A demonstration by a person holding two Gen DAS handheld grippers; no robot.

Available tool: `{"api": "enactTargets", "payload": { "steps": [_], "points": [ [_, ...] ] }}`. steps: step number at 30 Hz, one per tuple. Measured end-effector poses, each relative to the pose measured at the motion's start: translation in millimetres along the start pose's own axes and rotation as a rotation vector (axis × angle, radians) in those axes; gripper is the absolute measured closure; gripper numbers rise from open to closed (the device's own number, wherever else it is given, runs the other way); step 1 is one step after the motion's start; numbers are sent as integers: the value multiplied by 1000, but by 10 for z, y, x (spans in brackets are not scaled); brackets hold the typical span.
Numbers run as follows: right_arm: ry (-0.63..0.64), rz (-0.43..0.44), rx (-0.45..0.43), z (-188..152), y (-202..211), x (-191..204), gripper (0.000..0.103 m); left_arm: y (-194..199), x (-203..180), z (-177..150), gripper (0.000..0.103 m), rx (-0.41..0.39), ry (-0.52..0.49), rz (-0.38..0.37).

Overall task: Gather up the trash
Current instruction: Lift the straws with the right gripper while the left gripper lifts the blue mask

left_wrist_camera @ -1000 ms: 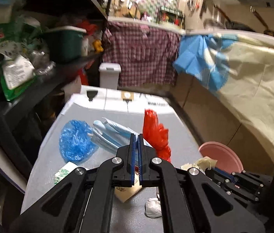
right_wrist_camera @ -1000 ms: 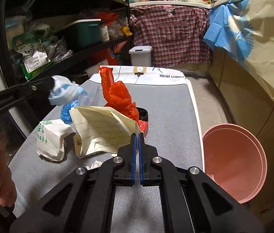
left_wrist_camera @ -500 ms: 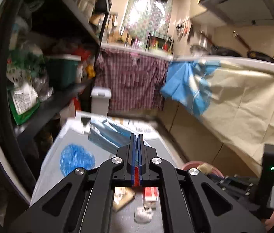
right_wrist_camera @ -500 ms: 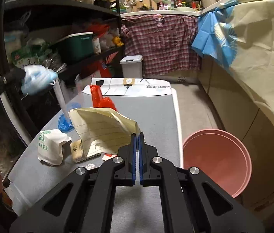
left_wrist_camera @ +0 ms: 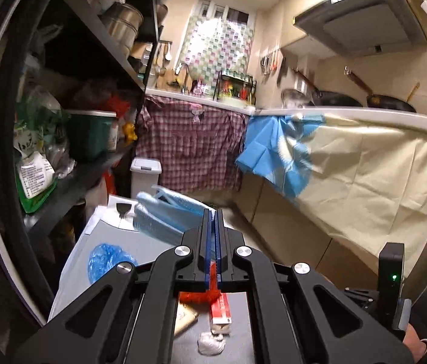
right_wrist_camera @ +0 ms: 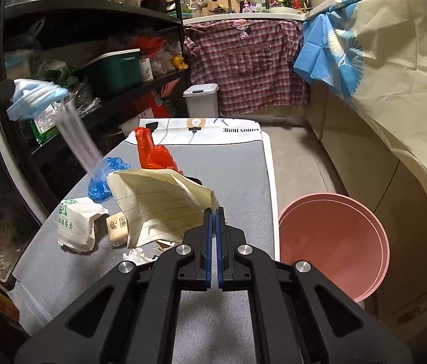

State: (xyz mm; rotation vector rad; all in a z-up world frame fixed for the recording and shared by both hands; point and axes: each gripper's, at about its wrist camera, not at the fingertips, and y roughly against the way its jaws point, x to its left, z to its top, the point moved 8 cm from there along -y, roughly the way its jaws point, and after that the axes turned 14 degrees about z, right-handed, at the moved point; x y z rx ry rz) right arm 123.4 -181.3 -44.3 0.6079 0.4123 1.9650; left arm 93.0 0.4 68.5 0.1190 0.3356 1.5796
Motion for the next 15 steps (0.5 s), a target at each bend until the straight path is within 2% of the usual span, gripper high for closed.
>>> {"api": "enactTargets", "payload": {
  "steps": [1,2,3,4,6,7,9,10,13,15],
  "points": [
    [0,2,3,-8,-8,6,101,-148,-8,-124,101,89,-6,-2],
    [0,3,5,-6,-16,14,101,-213,32,-192,101,124,10,9],
    [2,4,6,-12,-19,21,101,-199,90,-187,101,109,31,30],
    [4,5,6,-14,-18,30,101,-118,110,-118,101,65,49,14],
    [10,4,4,-7,-14,38,101,-22,81,-14,101,11,21,7],
    [11,3,4,-6,-17,39,101,-116,71,-71,101,57,-4,19],
    [6,6,7,-3,-34,34,101,-241,197,-187,101,114,46,54],
    [5,7,7,-5,-35,34,101,-224,216,-177,101,107,65,42],
    [9,6,5,0,-28,33,101,-156,127,-96,101,73,10,26],
    [7,7,6,-8,-31,33,101,-153,131,-80,101,70,21,20]
  ]
}}
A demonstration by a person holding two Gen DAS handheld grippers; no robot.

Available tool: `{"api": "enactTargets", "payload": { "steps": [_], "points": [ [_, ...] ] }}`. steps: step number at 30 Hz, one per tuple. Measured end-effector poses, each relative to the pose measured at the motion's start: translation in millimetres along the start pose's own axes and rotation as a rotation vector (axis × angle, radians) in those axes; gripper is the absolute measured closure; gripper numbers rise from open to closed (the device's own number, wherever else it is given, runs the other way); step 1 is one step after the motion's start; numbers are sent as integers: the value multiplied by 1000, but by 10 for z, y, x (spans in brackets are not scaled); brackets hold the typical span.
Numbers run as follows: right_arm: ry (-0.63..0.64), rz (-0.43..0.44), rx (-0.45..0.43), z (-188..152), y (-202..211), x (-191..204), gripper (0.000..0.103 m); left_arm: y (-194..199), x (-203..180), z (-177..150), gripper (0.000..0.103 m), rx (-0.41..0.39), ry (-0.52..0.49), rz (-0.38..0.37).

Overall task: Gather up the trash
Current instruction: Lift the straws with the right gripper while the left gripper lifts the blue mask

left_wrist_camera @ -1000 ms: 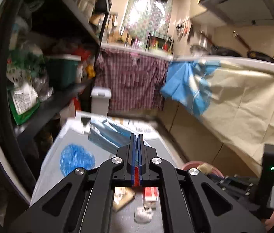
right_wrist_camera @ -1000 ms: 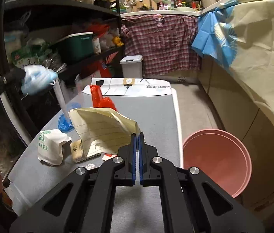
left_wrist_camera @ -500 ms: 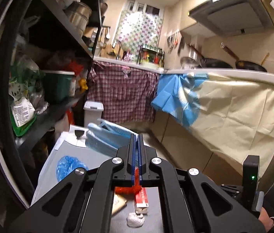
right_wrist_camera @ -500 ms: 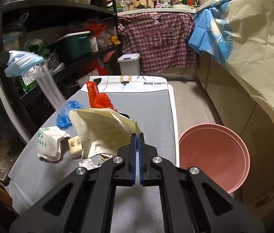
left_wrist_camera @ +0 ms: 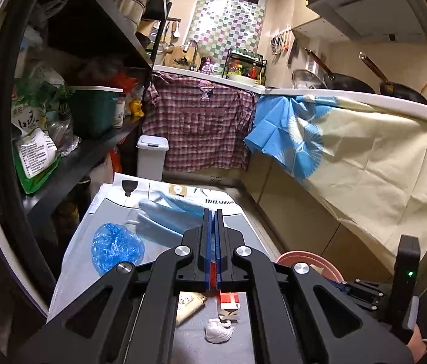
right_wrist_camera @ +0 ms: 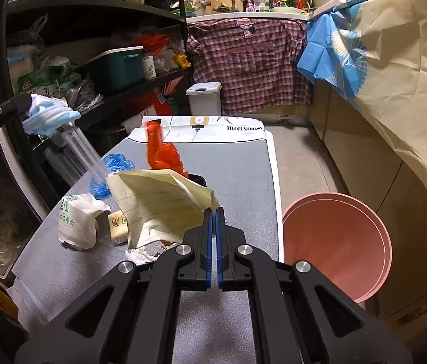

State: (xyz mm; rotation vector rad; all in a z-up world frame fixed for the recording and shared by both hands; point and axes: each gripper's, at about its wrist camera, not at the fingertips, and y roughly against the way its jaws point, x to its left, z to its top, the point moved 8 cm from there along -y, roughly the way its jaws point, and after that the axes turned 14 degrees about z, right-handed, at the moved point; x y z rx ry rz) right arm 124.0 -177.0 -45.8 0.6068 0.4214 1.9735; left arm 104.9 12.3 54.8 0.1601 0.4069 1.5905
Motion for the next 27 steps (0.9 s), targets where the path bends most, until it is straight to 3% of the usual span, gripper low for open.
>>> {"api": "enactTargets", "payload": {
  "steps": [5,11,12,15,18,23,27],
  "points": [
    [8,3,14,-30,-37,22,101,36,-35,-2,101,7,-4,-28],
    [-25,39,120,-202,-432,54,96,-26,-35,-45,101,52,26,-58],
    [-21,49,145,-227,-536,88,93,-31,-32,-48,101,59,32,-67],
    [-15,62,151,-249,-641,154,54,-38,-24,-55,101,78,48,-94],
    [0,82,118,-206,-621,254,53,-19,-10,-51,101,87,63,-118],
    [50,194,45,-21,-583,532,52,55,-26,-16,101,104,91,-184],
    [129,252,11,112,-595,740,39,153,-80,20,101,107,91,-238]
  ]
}}
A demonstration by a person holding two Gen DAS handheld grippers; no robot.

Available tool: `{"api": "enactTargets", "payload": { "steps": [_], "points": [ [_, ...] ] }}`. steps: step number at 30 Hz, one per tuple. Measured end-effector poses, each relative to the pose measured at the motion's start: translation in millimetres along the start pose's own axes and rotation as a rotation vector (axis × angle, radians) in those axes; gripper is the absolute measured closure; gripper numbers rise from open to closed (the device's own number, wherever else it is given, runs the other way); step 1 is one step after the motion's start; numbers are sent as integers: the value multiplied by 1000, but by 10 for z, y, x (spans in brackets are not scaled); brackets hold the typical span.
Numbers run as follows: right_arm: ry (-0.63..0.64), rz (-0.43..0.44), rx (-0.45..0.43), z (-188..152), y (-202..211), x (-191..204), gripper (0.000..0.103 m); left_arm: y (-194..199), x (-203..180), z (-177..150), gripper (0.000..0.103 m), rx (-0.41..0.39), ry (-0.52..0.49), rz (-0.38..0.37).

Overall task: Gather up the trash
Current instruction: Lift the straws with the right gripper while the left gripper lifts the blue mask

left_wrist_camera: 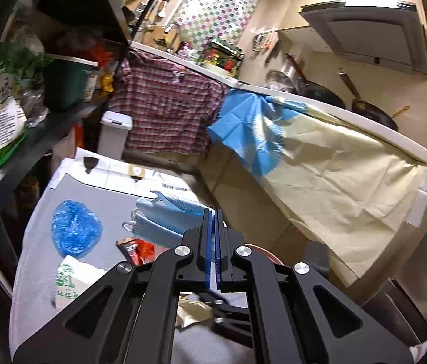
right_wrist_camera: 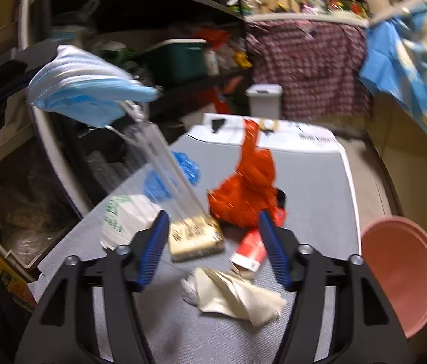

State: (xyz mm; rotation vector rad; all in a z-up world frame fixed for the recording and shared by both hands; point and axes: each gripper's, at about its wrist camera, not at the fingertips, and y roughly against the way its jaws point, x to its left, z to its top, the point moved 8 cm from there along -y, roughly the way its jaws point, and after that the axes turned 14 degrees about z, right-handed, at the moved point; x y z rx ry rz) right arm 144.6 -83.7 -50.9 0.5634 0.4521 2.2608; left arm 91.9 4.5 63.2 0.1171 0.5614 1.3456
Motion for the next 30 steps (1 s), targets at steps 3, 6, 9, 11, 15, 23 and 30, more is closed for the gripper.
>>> {"api": "enactTargets", "payload": {
  "steps": [3,6,9,11,15,23,30],
  "points": [
    [26,-9,-4,64,-39,1,39,27,-50,-29,101,10,2,-29],
    [23,-1,-7,112,-94,-20,46,43,-106,-68,101,14,-17,-40],
    [40,50,33,71,-174,25,98,42,-100,-81,101,12,-24,-35],
    [55,77,31,28,-142,78,98,40,-19,-46,101,-4,-11,-5],
    [62,46,47,-55,-60,61,98,64,120,54,101,-54,-15,83],
    [17,-22,66,-120,200,-161,98,69,69,96,101,-100,-34,142],
    [-44,-75,73,-202,417,-413,98,166,116,236,101,-133,0,154]
  ]
}}
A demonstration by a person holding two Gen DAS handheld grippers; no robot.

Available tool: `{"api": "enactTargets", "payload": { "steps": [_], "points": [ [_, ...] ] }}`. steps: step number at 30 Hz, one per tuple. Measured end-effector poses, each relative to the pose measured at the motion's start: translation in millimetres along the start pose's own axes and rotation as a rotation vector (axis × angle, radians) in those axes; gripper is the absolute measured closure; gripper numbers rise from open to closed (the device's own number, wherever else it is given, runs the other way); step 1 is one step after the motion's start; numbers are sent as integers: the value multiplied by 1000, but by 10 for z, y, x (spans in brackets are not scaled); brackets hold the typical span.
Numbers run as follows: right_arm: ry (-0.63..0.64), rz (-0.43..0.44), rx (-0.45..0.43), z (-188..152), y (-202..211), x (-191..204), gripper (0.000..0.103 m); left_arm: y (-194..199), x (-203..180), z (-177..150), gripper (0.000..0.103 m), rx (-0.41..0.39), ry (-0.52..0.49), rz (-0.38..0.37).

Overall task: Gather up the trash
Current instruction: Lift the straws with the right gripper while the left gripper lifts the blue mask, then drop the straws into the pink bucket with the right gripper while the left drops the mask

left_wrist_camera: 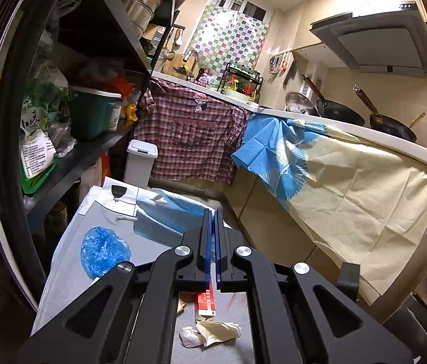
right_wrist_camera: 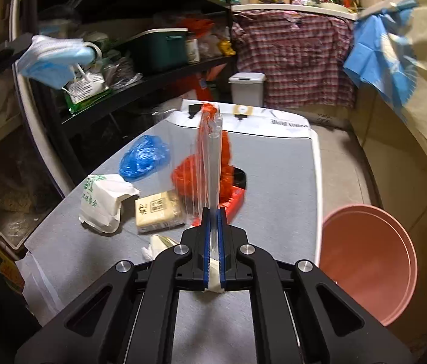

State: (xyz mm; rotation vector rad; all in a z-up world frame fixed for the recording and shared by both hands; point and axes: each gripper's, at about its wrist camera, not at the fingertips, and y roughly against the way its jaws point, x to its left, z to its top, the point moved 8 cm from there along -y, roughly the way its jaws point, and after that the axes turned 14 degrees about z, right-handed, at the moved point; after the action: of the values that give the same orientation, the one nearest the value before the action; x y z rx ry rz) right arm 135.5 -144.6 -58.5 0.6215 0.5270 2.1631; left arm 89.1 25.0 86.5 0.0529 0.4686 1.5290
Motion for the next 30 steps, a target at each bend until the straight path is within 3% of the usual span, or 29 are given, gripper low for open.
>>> {"api": "enactTargets", "payload": {
  "steps": [18,30],
  "points": [
    [-122,-133,-56,87,1002,-746,98,-141,-693,-355,101,89,-138,-75],
    [-252,-221,-97,-78,1293,-1462,98,-303,-1231,-594,101,140,-219,-110]
  ]
}}
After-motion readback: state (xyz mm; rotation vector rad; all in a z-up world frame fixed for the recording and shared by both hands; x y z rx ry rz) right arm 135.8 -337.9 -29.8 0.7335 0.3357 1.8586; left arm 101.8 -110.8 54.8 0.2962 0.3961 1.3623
